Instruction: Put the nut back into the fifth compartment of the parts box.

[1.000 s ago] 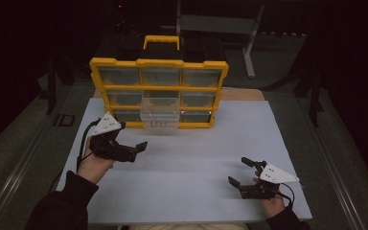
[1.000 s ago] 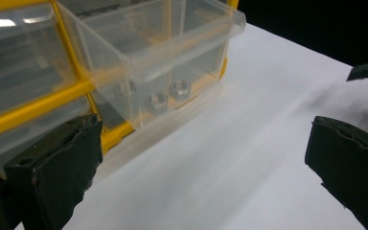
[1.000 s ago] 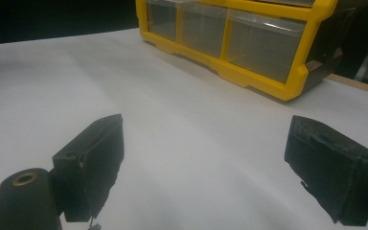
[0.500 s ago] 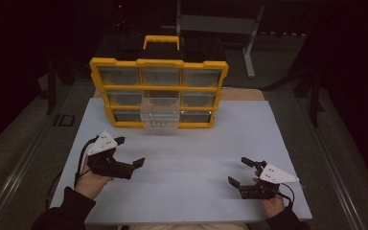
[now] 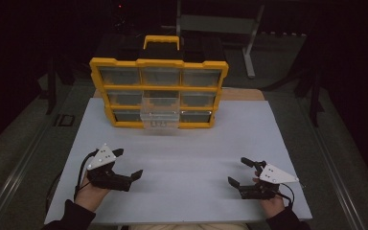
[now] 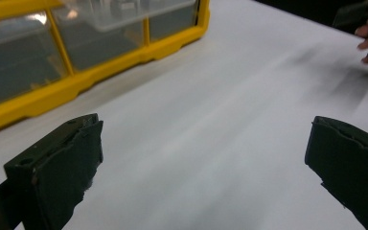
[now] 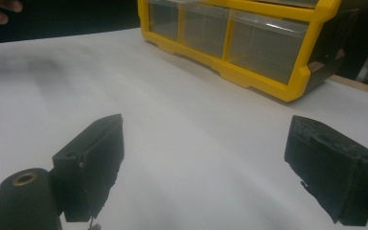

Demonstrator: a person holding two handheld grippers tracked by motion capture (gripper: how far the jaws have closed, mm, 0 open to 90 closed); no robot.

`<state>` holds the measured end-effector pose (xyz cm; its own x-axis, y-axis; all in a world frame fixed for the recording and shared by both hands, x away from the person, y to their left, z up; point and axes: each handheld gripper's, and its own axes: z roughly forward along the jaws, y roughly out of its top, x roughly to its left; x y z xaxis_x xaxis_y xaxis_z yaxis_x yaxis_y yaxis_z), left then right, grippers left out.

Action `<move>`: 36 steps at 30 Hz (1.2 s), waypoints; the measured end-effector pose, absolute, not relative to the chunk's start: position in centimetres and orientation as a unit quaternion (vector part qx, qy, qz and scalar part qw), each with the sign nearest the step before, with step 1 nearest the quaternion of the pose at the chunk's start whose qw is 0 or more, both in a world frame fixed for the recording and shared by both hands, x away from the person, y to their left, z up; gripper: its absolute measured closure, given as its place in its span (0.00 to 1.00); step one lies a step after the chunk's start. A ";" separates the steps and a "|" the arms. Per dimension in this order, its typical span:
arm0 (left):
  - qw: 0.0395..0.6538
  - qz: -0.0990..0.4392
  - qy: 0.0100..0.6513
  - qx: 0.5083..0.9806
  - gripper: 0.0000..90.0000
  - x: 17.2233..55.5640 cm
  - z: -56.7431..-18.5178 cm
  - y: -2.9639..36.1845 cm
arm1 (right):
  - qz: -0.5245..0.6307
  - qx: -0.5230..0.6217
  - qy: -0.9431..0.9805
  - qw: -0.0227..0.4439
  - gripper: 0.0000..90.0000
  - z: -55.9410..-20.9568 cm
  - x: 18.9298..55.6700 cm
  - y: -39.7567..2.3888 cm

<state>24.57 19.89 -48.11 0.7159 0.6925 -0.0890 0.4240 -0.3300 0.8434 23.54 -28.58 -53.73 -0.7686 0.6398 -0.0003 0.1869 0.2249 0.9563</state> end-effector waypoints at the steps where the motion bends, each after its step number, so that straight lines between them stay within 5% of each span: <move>1: 0.461 0.142 0.351 0.803 0.00 24.5 -48.4 19.9 | 0.559 0.273 0.756 0.203 0.15 -53.7 23.5 -28.6; 36: 0.426 0.203 0.440 0.764 0.00 23.0 -53.9 22.7 | 0.560 0.273 0.756 0.202 0.15 -53.7 23.5 -28.7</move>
